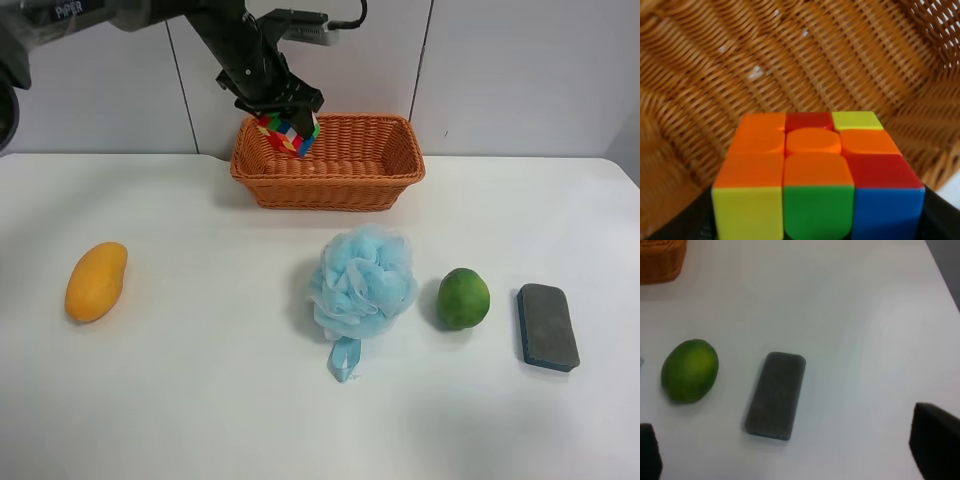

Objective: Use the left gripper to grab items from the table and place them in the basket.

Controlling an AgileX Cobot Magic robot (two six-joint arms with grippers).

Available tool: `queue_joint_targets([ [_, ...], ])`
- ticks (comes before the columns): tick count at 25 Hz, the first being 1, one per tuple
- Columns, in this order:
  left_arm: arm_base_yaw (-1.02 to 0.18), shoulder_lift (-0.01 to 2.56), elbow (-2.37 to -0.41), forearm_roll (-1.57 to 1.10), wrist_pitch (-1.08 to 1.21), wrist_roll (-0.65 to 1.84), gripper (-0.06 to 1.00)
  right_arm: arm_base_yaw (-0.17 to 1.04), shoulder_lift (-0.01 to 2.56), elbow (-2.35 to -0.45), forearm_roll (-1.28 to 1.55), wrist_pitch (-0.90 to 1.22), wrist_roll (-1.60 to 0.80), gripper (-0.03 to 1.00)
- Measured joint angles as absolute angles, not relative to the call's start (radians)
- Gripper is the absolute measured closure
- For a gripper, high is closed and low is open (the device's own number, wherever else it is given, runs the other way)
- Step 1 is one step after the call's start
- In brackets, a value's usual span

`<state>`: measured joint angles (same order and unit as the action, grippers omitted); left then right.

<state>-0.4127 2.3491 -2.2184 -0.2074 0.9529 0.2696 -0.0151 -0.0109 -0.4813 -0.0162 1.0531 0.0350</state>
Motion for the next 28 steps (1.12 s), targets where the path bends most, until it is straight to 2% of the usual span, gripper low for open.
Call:
queue_joint_targets([
  [11, -0.413, 2.403, -2.218, -0.219, 0.859, 0.295, 0.38, -0.015, -0.011, -0.481, -0.016, 1.053, 0.035, -0.03],
  [13, -0.413, 2.404, -2.218, -0.221, 0.854, 0.297, 0.31, -0.015, -0.011, -0.481, -0.016, 1.053, 0.035, -0.03],
  [16, -0.413, 2.404, -2.218, -0.221, 0.849, 0.298, 0.07, -0.015, -0.011, -0.481, -0.016, 1.053, 0.035, -0.03],
  [18, -0.413, 2.404, -2.218, -0.221, 0.847, 0.298, -0.01, -0.015, -0.011, -0.481, -0.016, 1.053, 0.035, -0.03],
  [28, -0.411, 2.353, -2.218, -0.211, 0.926, 0.285, -0.05, -0.015, -0.011, -0.481, -0.016, 1.053, 0.035, -0.03],
])
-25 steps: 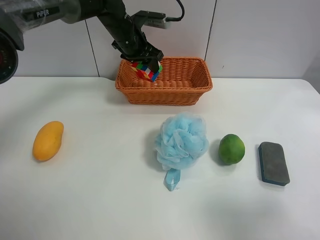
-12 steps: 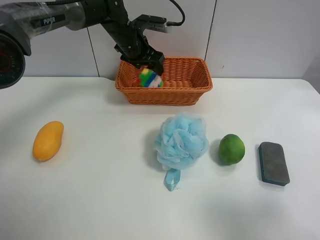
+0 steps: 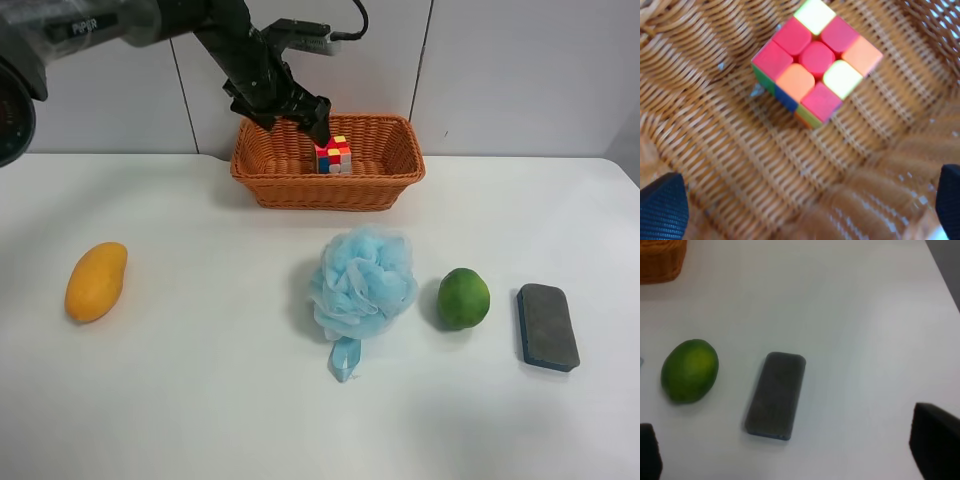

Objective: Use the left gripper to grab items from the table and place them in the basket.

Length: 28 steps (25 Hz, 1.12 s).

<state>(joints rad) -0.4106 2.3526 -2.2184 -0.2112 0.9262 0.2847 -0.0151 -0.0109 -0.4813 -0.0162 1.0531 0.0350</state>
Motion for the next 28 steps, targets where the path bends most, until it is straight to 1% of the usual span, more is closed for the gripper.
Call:
queue_joint_targets([
  [7, -0.398, 2.181, -2.218, -0.075, 1.179, 0.179, -0.05, -0.015, -0.011, -0.481, -0.016, 1.053, 0.035, -0.03],
  [11, -0.381, 2.041, -2.162, -0.027, 1.199, 0.156, -0.05, -0.015, -0.011, -0.481, -0.016, 1.053, 0.035, -0.03],
  [15, -0.346, 1.835, -1.956, -0.011, 1.203, 0.153, -0.05, -0.015, -0.011, -0.481, -0.016, 1.053, 0.035, -0.03],
  [21, -0.274, 1.461, -1.514, 0.005, 1.199, 0.149, -0.05, -0.015, -0.011, -0.481, -0.016, 1.053, 0.035, -0.03],
  [24, -0.244, 1.260, -1.299, 0.007, 1.157, 0.136, -0.05, -0.015, -0.011, -0.481, -0.016, 1.053, 0.035, -0.03],
  [28, -0.217, 1.018, -1.099, 0.008, 1.116, 0.118, -0.05, -0.015, -0.011, -0.481, -0.016, 1.053, 0.035, -0.03],
])
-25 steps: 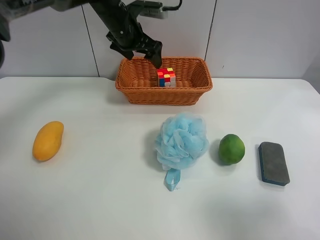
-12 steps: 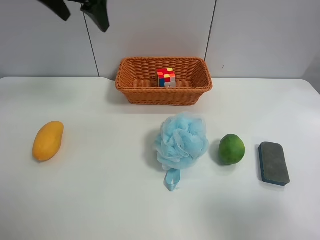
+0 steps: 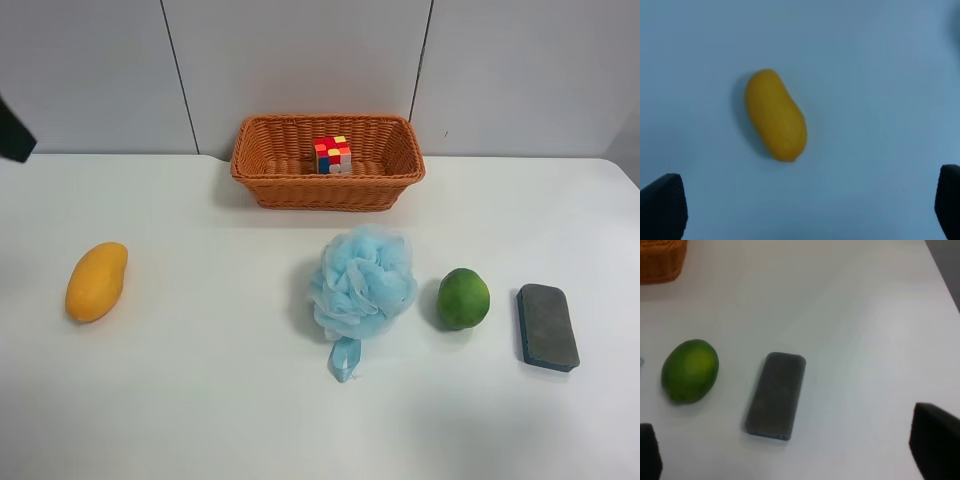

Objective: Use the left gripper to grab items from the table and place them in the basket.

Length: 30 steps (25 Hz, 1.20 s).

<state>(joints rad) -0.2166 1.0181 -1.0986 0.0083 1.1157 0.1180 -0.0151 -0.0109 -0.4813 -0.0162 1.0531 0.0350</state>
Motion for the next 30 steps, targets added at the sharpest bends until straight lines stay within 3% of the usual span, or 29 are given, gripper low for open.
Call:
queue_joint_targets([
  [11, -0.202, 0.560, -0.813, 0.017, 1.095, 0.109, -0.05, -0.015, -0.011, -0.481, -0.016, 1.053, 0.035, -0.03],
  [23, 0.015, 0.255, -0.575, -0.021, 1.048, 0.106, -0.05, -0.015, -0.011, -0.481, -0.016, 1.053, 0.035, -0.03],
  [30, 0.047, 0.074, -0.515, -0.054, 1.053, 0.104, -0.05, -0.015, -0.011, -0.481, -0.016, 1.053, 0.035, -0.03],
])
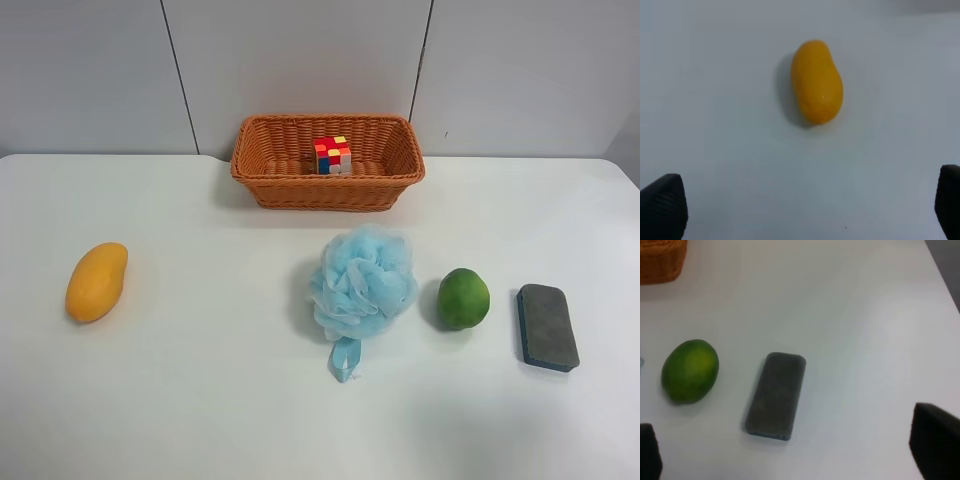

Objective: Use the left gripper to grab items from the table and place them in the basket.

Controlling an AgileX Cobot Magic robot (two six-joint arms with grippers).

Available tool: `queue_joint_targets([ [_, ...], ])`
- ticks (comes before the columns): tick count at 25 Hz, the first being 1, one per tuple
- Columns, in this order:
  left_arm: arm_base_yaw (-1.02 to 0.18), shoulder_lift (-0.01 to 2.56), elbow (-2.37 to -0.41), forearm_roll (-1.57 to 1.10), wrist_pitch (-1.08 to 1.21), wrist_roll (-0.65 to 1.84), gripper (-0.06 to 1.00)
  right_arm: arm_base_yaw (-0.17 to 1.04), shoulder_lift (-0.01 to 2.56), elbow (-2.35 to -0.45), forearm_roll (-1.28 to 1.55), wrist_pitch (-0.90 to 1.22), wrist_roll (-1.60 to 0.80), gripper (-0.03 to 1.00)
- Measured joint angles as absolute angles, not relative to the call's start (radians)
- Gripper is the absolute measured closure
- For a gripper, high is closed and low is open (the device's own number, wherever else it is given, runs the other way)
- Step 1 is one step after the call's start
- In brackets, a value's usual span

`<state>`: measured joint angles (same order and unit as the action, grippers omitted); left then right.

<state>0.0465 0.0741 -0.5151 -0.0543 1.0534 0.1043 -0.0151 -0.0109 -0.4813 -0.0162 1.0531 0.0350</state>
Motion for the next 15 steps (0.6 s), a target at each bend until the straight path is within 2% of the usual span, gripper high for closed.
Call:
queue_joint_targets([
  [4, 0.047, -0.001, -0.513, -0.055, 1.053, 0.104, -0.05, -0.015, -0.011, -0.481, -0.016, 1.053, 0.035, -0.03],
  [15, 0.047, -0.002, -0.510, -0.056, 1.053, 0.105, -0.05, -0.015, -0.011, -0.481, -0.016, 1.053, 0.035, -0.03],
])
